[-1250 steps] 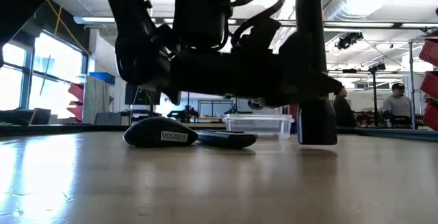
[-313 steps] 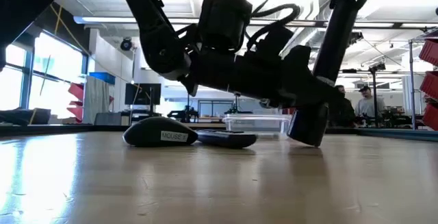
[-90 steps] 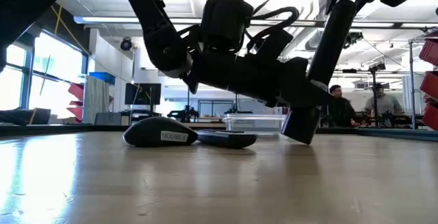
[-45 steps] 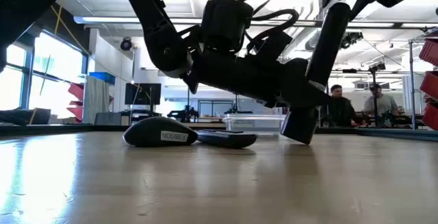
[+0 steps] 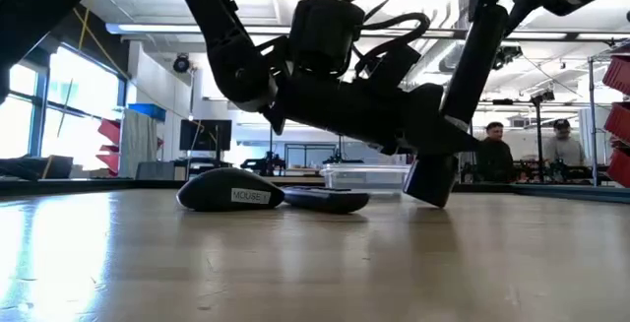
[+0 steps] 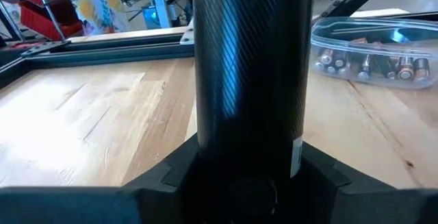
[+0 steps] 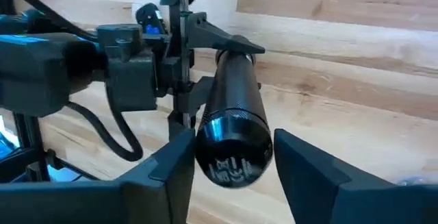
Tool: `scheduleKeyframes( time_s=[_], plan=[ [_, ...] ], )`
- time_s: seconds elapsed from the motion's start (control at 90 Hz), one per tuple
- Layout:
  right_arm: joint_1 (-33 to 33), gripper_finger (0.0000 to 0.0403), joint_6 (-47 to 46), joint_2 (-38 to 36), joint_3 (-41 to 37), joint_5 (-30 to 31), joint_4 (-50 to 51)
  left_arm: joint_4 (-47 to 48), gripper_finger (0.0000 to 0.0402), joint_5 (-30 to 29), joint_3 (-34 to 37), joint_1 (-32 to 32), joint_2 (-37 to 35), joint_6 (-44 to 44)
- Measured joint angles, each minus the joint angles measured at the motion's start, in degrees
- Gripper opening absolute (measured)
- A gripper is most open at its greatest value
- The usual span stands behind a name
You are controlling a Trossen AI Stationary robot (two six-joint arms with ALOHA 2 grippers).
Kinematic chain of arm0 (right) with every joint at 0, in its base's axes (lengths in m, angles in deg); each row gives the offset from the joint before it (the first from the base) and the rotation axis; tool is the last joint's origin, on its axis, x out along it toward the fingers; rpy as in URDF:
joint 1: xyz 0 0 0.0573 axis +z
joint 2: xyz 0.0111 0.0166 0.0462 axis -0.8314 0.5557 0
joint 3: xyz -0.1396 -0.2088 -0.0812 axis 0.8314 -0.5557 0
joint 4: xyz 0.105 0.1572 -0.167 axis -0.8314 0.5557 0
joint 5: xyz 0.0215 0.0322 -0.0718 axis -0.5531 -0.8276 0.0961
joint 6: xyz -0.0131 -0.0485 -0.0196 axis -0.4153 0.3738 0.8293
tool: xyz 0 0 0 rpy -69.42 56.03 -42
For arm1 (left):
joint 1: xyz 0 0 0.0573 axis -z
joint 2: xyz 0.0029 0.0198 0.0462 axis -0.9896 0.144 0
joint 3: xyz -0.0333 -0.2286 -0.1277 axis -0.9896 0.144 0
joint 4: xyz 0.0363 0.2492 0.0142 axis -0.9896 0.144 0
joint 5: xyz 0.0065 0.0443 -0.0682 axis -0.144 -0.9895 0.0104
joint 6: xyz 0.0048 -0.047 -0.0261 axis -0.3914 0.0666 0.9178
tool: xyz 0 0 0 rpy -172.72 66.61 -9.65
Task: Insert battery
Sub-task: Open the flashlight cover
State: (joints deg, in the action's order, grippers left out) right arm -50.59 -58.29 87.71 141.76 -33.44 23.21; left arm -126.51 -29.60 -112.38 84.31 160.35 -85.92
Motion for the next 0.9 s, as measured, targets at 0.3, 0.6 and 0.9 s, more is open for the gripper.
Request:
scheduleKeyframes(
  time_s=[0.3, 0.6, 0.9],
  plan=[
    [0.0, 0.0146, 1.26, -0.14, -0.77, -0.16, -1.15, 0.0, 0.014, 0.09, 0.0, 0.0, 0.0, -0.09],
    [0.0, 0.0135, 13.65, -0.08, -0.85, -1.36, -1.13, 0.0, 0.014, 1.13, 0.0, 0.0, 0.0, -0.3],
    [0.01, 0.0134, 47.81, -0.06, -0.93, -2.24, -1.11, 0.39, 0.014, 5.6, 0.02, -0.07, -0.02, -0.28]
  ],
)
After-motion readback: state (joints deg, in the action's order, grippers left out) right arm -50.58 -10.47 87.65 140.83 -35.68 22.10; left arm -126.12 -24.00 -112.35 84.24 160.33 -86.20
